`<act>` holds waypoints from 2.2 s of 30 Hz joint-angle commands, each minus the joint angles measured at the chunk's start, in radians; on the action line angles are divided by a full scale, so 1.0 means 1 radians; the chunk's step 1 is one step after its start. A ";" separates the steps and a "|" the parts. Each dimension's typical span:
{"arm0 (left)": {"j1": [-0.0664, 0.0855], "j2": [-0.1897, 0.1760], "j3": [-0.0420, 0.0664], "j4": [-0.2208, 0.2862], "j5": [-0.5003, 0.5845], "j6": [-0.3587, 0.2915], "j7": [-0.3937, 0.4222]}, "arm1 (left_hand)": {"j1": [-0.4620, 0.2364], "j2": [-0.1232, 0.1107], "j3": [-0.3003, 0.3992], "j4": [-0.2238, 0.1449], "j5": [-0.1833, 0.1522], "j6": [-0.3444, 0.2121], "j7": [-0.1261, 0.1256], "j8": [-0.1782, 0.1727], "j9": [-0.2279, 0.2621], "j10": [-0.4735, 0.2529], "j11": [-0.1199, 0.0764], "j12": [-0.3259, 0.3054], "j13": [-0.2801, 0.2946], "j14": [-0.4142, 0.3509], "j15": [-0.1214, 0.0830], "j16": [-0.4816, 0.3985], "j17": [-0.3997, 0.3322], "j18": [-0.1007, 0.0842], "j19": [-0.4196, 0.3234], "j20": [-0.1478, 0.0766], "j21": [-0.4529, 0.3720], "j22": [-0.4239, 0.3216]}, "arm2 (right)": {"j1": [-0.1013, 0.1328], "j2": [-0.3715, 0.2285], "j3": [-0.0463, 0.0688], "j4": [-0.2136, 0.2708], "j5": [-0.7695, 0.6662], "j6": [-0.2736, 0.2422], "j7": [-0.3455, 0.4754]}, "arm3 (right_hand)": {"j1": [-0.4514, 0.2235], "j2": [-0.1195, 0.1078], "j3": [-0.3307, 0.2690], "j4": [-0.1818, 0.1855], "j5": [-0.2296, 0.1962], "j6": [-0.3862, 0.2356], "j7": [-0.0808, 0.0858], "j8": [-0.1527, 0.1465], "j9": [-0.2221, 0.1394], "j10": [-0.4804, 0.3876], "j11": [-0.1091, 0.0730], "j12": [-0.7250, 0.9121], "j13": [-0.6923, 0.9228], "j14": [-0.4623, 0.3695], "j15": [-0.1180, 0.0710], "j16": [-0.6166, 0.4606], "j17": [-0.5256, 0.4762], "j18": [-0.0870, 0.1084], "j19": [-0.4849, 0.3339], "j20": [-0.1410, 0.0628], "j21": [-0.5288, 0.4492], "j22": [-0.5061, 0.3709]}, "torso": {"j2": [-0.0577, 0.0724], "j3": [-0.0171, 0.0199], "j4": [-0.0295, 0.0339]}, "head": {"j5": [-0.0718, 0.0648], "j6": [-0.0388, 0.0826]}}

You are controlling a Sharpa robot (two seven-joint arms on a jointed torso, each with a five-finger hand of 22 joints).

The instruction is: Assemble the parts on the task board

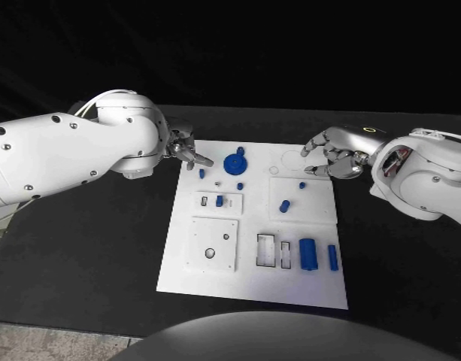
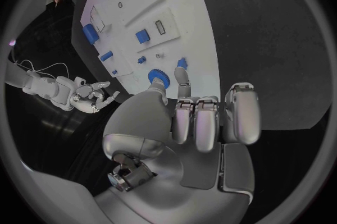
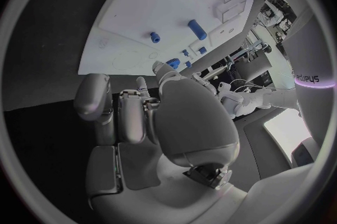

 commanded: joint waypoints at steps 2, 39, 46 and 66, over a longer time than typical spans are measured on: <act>-0.006 0.014 0.000 -0.023 0.024 -0.015 0.005 | 0.013 -0.002 -0.005 -0.001 0.007 -0.006 0.001 0.002 0.002 0.103 -0.006 0.000 0.263 0.105 -0.006 0.002 0.263 -0.004 0.003 0.000 0.001 0.130 | -0.001 -0.001 0.000 0.002 0.005 -0.004 0.011 | 0.000 0.006 0.007 0.001 0.005 0.008 0.000 -0.001 -0.001 0.096 0.006 -0.004 0.257 0.041 0.004 -0.001 0.000 0.010 -0.002 0.001 0.000 0.096 | 0.001 -0.0011 -0.0013 | 0.009 0.000; -0.048 0.077 -0.001 -0.129 0.063 -0.004 0.009 | 0.080 -0.003 0.004 -0.005 0.086 -0.057 0.016 -0.040 0.011 0.103 0.007 0.000 0.263 0.105 0.006 0.002 0.263 0.004 -0.028 0.010 -0.034 0.112 | -0.003 0.000 0.000 -0.003 0.005 0.010 0.000 | 0.005 0.009 0.014 -0.002 0.013 0.012 0.000 0.000 -0.002 0.096 0.006 -0.004 0.256 0.041 0.004 -0.004 -0.003 0.010 -0.002 0.002 -0.003 0.096 | 0.000 -0.0001 -0.0014 | 0.005 0.000; -0.050 0.077 -0.001 -0.131 0.079 0.003 0.009 | 0.095 -0.003 0.009 -0.007 0.115 -0.052 0.016 -0.044 0.012 0.103 0.007 0.000 0.263 0.105 0.007 0.002 0.263 0.005 -0.029 0.011 -0.036 0.113 | -0.003 0.001 0.000 -0.003 0.005 0.011 -0.001 | 0.007 0.011 0.017 -0.004 0.017 0.013 0.001 0.000 -0.003 0.096 0.006 -0.004 0.257 0.041 0.004 -0.004 -0.003 0.010 -0.002 0.002 -0.005 0.096 | 0.000 -0.0002 -0.0014 | 0.004 0.000; -0.055 0.080 -0.005 -0.141 0.104 -0.002 0.016 | 0.202 -0.032 0.069 -0.026 0.329 -0.044 0.013 -0.115 -0.030 0.103 0.005 0.000 0.263 0.105 0.006 0.002 0.263 0.006 -0.029 0.011 -0.046 0.122 | -0.005 0.004 0.000 -0.007 0.019 0.013 0.000 | 0.011 0.014 0.023 -0.006 0.025 0.015 0.001 0.000 -0.004 0.097 0.007 -0.004 0.257 0.041 0.005 -0.004 -0.003 0.010 -0.001 0.002 -0.005 0.096 | 0.000 0.0002 -0.0016 | 0.001 0.000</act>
